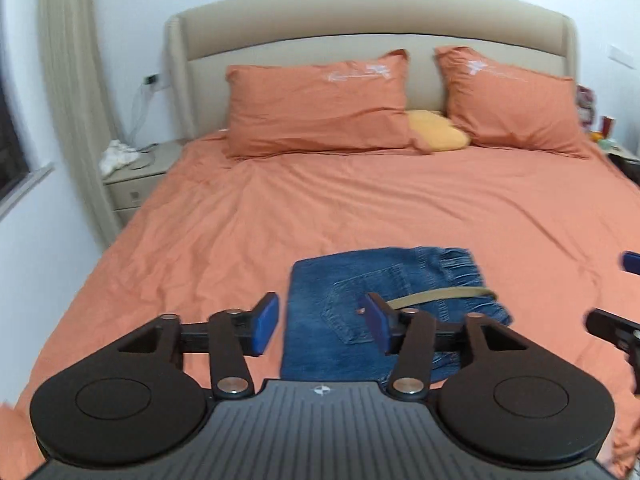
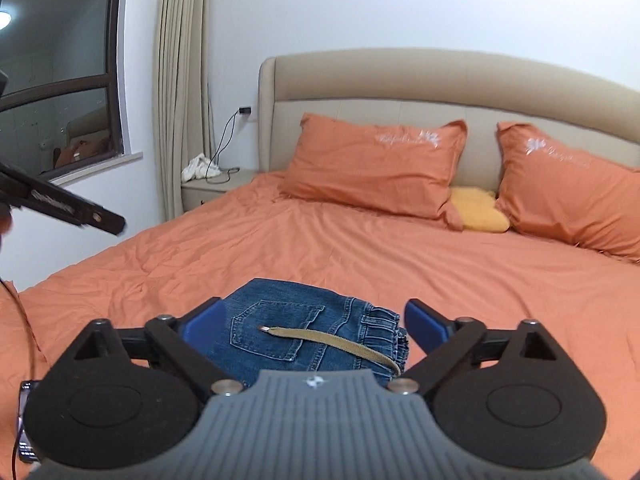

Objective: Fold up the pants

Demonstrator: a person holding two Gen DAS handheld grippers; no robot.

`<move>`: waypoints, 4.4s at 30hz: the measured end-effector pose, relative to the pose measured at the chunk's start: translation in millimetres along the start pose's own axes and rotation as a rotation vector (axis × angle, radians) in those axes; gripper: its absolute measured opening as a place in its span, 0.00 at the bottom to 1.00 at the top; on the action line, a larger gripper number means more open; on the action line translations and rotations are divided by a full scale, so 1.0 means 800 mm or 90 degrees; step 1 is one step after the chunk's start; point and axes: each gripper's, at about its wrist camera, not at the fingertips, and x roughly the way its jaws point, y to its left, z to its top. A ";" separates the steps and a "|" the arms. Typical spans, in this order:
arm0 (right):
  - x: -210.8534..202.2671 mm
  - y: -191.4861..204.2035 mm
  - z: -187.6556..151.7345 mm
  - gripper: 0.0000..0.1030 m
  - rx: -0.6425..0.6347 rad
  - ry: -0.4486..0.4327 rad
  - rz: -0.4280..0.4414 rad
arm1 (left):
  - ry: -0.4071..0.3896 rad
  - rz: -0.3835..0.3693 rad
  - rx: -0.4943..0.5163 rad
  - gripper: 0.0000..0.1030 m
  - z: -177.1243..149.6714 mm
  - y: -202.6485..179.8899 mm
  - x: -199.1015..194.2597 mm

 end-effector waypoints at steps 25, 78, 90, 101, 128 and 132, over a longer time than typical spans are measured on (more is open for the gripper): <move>0.033 0.015 -0.094 0.95 0.083 0.086 -0.068 | 0.066 0.029 -0.040 0.80 -0.109 -0.078 0.037; 0.011 0.006 -0.084 0.95 0.107 0.066 -0.050 | 0.062 0.028 -0.022 0.81 -0.098 -0.085 0.025; 0.007 0.007 -0.081 0.95 0.113 0.061 -0.058 | 0.052 0.024 -0.019 0.81 -0.099 -0.085 0.022; -0.001 0.013 -0.077 0.95 0.101 0.044 -0.070 | 0.036 0.020 -0.018 0.81 -0.099 -0.085 0.015; -0.011 0.023 -0.073 0.95 0.091 0.044 -0.064 | 0.012 0.016 0.002 0.81 -0.100 -0.080 0.001; -0.013 0.024 -0.073 0.95 0.091 0.044 -0.064 | 0.008 0.020 0.008 0.81 -0.100 -0.078 0.000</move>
